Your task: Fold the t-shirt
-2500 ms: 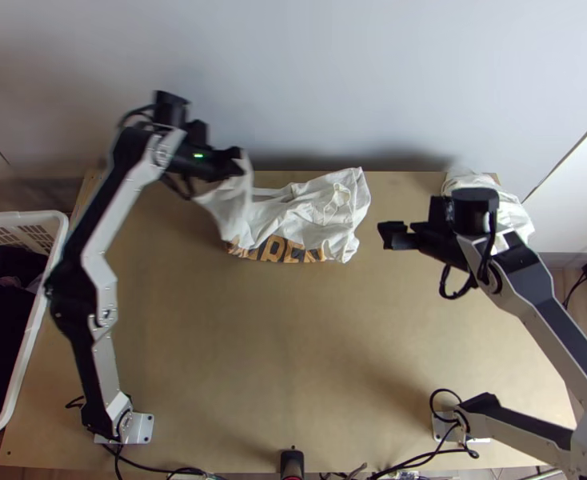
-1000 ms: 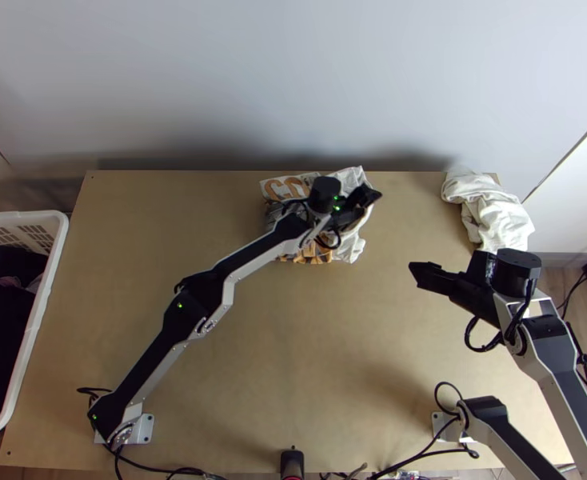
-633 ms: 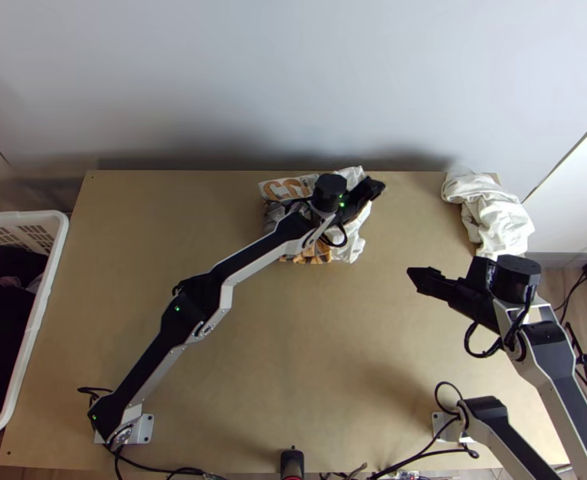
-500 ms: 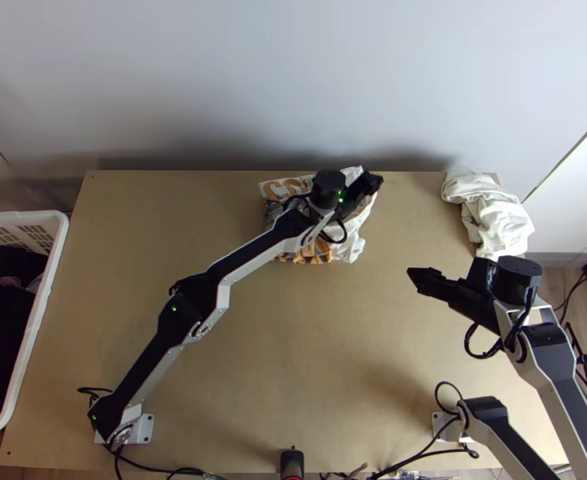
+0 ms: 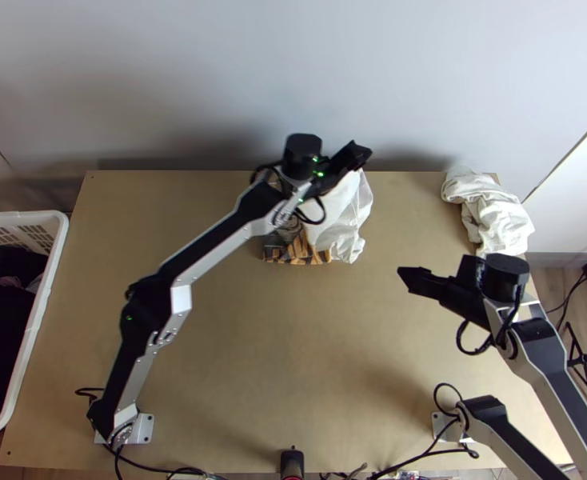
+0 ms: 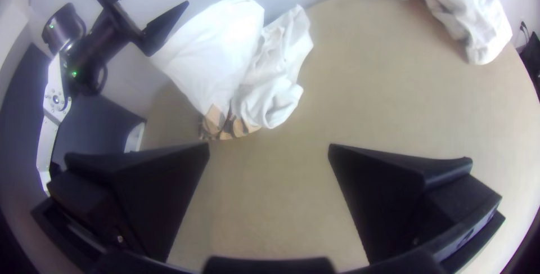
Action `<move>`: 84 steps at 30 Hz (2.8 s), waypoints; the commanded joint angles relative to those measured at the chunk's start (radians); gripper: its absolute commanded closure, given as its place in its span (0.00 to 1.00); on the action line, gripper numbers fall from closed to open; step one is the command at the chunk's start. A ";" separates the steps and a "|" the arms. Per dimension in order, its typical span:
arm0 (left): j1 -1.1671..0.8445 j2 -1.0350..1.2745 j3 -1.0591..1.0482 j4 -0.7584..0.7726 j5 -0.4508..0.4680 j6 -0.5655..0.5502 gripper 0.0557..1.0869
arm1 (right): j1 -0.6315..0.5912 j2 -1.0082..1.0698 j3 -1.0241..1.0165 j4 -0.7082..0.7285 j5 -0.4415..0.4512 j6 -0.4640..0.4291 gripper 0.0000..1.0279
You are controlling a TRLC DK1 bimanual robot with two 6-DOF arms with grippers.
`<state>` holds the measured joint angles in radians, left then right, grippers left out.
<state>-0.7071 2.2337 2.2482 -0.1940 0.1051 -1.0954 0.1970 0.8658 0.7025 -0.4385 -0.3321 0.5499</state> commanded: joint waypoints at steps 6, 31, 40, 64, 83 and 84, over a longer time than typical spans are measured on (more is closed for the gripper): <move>-0.042 -0.059 -0.039 -0.153 0.054 0.138 0.04 | 0.065 0.081 0.025 0.113 0.005 0.013 0.04; -0.054 0.020 0.013 0.151 -0.254 0.471 0.04 | -0.004 -0.175 -0.044 0.050 0.005 -0.008 0.04; -0.002 -0.043 0.001 0.068 -0.254 0.023 0.04 | -0.005 -0.145 -0.021 0.061 0.005 -0.004 0.04; 0.466 -0.718 -0.822 -0.209 -0.048 0.563 0.05 | 0.384 0.845 0.703 0.198 0.033 -0.079 0.10; 0.638 -1.002 -1.227 -0.162 -0.050 0.740 0.05 | 0.450 1.336 1.175 0.138 0.208 -0.211 0.97; 0.640 -1.007 -1.237 -0.156 -0.050 0.738 0.05 | 0.440 1.334 1.169 0.130 0.209 -0.211 0.97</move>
<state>-0.1093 1.2903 1.1053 -0.3649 0.0536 -0.3836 0.6624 2.1304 1.8359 -0.2962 -0.1776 0.3668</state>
